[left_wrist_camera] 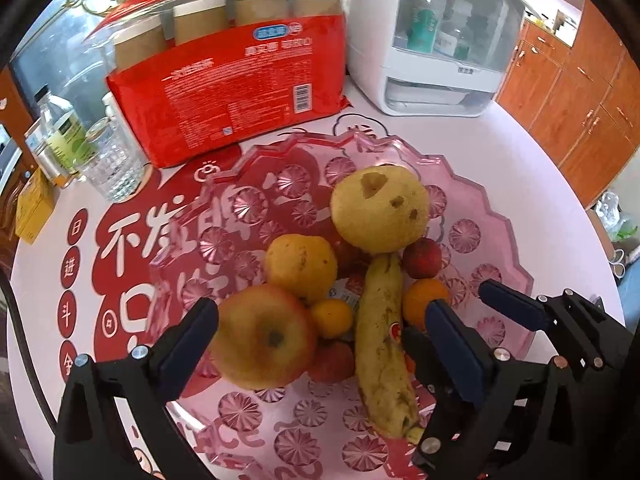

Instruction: Organize fruits

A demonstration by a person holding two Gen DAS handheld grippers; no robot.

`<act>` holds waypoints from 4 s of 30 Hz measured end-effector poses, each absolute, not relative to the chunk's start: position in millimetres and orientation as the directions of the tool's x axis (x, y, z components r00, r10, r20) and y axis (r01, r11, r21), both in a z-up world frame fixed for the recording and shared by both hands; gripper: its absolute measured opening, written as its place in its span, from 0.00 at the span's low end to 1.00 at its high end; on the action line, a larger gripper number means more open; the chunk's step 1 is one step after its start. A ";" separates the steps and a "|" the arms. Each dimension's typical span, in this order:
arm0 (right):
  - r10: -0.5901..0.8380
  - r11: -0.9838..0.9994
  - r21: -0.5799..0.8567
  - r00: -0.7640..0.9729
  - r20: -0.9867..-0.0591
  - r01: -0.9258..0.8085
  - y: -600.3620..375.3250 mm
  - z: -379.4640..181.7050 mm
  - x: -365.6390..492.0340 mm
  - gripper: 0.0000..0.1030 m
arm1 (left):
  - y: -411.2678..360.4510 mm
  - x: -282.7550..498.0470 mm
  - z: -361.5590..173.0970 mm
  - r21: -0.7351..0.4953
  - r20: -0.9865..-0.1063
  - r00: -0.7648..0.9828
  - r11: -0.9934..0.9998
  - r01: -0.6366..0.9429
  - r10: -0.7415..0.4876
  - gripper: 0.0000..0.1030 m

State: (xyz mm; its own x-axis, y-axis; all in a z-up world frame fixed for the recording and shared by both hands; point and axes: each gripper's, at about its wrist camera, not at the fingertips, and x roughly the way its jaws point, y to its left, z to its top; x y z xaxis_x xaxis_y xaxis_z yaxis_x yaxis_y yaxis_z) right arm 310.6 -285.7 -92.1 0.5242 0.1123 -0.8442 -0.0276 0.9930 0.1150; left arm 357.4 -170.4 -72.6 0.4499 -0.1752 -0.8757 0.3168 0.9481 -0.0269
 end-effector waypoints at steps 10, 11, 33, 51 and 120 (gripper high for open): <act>0.116 0.993 0.116 0.525 -0.843 -0.034 -275.6 -82.7 292.4 0.65 | -148.0 332.6 -56.6 -0.046 -0.878 0.443 0.953 0.301 -0.182 0.99; 0.117 0.993 0.116 0.528 -0.841 -0.035 -273.8 -79.3 288.3 0.65 | -145.0 327.6 -52.2 -0.051 -0.878 0.441 0.952 0.301 -0.186 0.99; 0.150 0.989 0.121 0.589 -0.794 -0.089 -226.9 -10.9 143.6 0.73 | -70.0 147.7 29.2 -0.036 -0.797 0.584 0.977 0.211 -0.156 1.00; 0.217 0.974 0.211 0.617 -0.757 -0.083 -216.0 -9.4 32.4 0.74 | -33.3 31.8 29.1 -0.014 -0.740 0.669 0.996 0.086 -0.068 1.00; 0.107 0.991 0.134 0.698 -0.708 -0.016 -209.0 5.9 -9.9 0.74 | -22.8 2.6 8.7 0.011 -0.756 0.654 1.000 0.021 -0.005 1.00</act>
State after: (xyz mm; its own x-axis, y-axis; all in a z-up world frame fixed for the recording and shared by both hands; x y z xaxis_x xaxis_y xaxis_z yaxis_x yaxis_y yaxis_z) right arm -9.9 -209.0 5.9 0.6984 0.1068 -0.7076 -0.0159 0.9909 0.1338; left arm 2.6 -22.8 8.7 0.6542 -0.0054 -0.7563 0.0212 0.9997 0.0112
